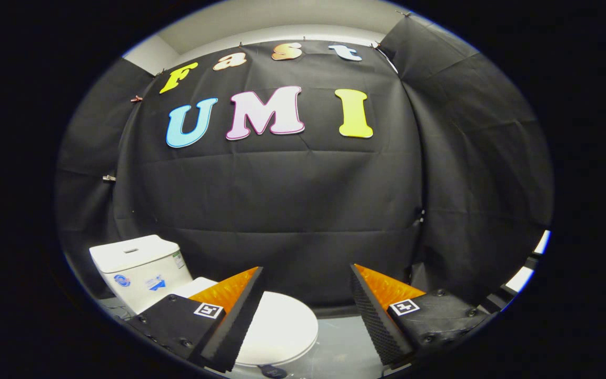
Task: Open the toilet lid.
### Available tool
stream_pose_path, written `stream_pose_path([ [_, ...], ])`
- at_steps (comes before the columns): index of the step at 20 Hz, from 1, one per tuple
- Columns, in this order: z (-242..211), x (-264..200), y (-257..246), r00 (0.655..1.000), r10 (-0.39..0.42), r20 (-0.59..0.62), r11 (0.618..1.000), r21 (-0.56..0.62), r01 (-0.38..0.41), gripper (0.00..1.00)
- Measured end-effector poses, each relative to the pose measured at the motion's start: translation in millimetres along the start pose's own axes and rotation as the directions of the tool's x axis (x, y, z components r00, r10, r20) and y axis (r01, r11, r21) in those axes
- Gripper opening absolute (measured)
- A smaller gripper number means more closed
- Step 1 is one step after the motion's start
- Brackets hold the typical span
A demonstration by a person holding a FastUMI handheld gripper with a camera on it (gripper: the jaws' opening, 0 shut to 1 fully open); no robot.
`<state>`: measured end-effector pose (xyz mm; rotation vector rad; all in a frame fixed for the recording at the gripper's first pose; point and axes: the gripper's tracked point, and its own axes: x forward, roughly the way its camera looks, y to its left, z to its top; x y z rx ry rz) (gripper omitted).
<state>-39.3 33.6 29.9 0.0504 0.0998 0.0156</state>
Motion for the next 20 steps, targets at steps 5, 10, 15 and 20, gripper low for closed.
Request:
stream_pose_path([
  [5,-69,-21,-2,0.993,-0.049,-0.107,0.996,0.070,0.057,0.99],
  [10,-144,-37,-1,0.970,-0.049,-0.236,0.989,0.123,0.080,0.98],
  [15,-197,-48,2,0.943,-0.021,-0.333,0.979,0.184,0.086,0.99],
  [20,-232,-54,9,0.920,0.077,-0.384,0.909,0.407,0.094,0.99],
])
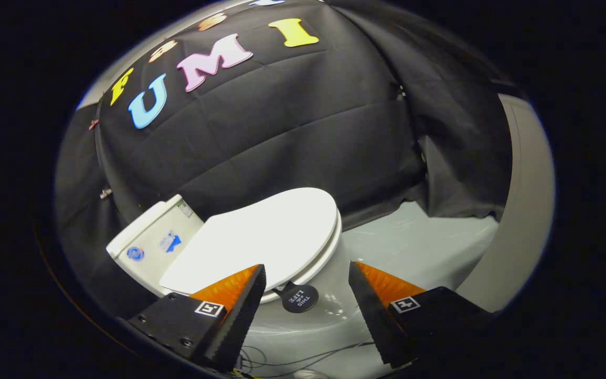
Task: Open the toilet lid.
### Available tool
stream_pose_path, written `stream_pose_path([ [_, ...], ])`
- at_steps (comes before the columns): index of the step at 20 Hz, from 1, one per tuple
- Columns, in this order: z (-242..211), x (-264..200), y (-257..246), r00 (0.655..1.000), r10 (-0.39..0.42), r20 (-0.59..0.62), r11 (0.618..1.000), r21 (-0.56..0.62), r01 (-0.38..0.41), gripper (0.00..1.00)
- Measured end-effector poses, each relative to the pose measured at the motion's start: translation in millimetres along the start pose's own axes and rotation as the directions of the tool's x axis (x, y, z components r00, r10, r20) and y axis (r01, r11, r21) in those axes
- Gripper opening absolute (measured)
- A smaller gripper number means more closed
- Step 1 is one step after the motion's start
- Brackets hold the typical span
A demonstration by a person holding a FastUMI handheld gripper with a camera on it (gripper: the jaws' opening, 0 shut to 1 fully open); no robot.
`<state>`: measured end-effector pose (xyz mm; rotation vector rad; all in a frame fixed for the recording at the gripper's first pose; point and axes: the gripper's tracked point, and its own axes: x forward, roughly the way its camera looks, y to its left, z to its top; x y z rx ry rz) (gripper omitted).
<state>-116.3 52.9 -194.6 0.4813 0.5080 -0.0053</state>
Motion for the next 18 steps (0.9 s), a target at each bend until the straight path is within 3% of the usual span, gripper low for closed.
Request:
stream_pose_path([
  [4,-30,9,-14,0.997,0.016,-0.077,0.977,0.211,0.000,0.97],
  [6,-31,9,-15,0.994,0.056,-0.090,0.941,0.337,-0.022,0.94],
  [7,-32,10,-13,0.992,0.080,-0.102,0.915,0.401,-0.033,0.94],
  [10,-39,11,-3,0.979,0.168,-0.117,0.799,0.598,-0.065,0.72],
  [11,-37,13,-3,0.977,0.187,-0.102,0.762,0.643,-0.078,0.72],
  [13,-39,17,-2,0.976,0.202,-0.083,0.718,0.690,-0.090,0.72],
  [15,-44,23,-1,0.971,0.220,-0.093,0.702,0.706,-0.092,0.45],
  [17,-45,20,4,0.959,0.267,-0.098,0.662,0.742,-0.108,0.45],
  [18,-44,23,4,0.961,0.263,-0.088,0.662,0.741,-0.113,0.46],
])
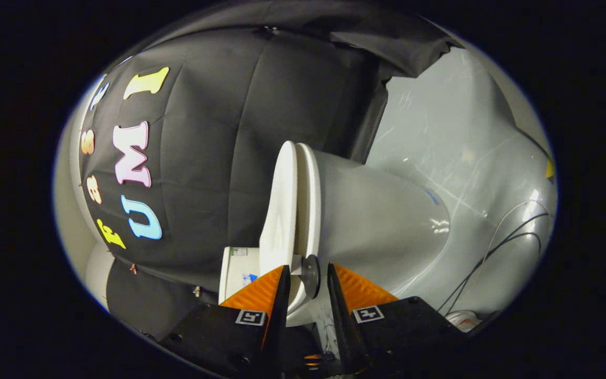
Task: Open the toilet lid.
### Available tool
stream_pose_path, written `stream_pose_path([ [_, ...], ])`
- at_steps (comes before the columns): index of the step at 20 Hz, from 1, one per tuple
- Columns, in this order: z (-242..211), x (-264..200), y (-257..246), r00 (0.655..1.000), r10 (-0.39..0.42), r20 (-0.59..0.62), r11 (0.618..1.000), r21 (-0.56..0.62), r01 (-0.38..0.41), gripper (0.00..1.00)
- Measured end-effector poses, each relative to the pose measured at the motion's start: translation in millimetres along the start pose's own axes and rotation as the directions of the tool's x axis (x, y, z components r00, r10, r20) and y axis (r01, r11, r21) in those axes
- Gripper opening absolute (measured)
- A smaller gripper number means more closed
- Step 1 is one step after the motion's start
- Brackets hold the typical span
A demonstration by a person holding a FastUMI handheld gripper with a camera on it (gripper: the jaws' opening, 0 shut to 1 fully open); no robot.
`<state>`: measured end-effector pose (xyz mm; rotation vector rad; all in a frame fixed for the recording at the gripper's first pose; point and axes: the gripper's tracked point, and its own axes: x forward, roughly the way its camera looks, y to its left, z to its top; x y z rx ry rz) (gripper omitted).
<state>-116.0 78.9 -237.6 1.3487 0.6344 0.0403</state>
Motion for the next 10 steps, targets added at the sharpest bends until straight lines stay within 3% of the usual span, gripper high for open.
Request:
stream_pose_path([
  [4,-3.2,3.3,-8.5,1.000,-0.015,-0.011,1.000,-0.001,0.015,0.45],
  [5,5.9,-1.6,-13.3,0.999,-0.037,0.035,0.999,0.007,0.036,0.34],
  [7,5.5,8.4,-13.1,1.000,-0.019,0.012,1.000,0.007,0.019,0.13],
  [10,4.9,2.5,-12.1,1.000,0.008,0.011,0.999,0.040,-0.009,0.08],
])
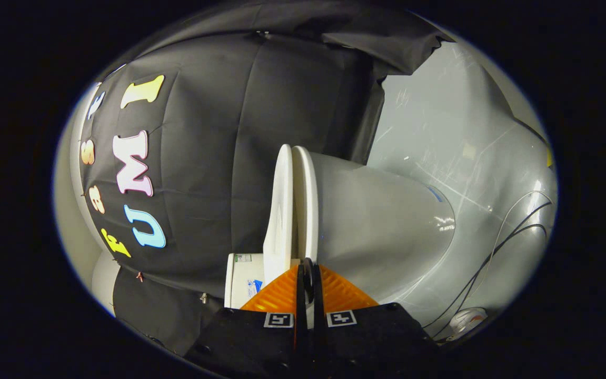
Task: Open the toilet lid.
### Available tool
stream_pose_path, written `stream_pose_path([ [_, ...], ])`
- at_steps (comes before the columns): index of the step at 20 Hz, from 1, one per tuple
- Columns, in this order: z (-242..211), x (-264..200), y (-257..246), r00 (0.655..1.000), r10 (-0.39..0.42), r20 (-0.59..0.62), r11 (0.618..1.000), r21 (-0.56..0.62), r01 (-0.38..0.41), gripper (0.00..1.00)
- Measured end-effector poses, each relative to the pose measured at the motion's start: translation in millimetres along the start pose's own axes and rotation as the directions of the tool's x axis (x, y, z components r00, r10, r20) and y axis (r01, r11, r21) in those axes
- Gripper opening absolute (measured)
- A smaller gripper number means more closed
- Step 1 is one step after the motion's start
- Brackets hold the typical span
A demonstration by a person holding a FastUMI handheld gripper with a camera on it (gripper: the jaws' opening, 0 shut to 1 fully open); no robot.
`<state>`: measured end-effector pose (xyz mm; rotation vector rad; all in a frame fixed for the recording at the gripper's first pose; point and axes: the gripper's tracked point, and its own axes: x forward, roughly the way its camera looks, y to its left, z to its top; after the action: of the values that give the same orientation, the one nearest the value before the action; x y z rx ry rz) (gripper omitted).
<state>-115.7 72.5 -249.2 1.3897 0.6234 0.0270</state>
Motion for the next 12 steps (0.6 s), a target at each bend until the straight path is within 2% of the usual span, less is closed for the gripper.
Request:
stream_pose_path([
  [3,0,1,0,1.000,0.014,-0.001,1.000,0.004,-0.014,0.08],
  [4,13,15,-5,1.000,0.006,0.007,1.000,0.008,-0.006,0.08],
  [5,8,45,-6,1.000,0.013,0.008,1.000,0.023,-0.014,0.06],
  [6,9,20,-12,1.000,0.007,0.011,1.000,0.023,-0.008,0.05],
  [12,10,6,-2,0.998,-0.058,0.022,0.997,-0.053,0.059,0.05],
])
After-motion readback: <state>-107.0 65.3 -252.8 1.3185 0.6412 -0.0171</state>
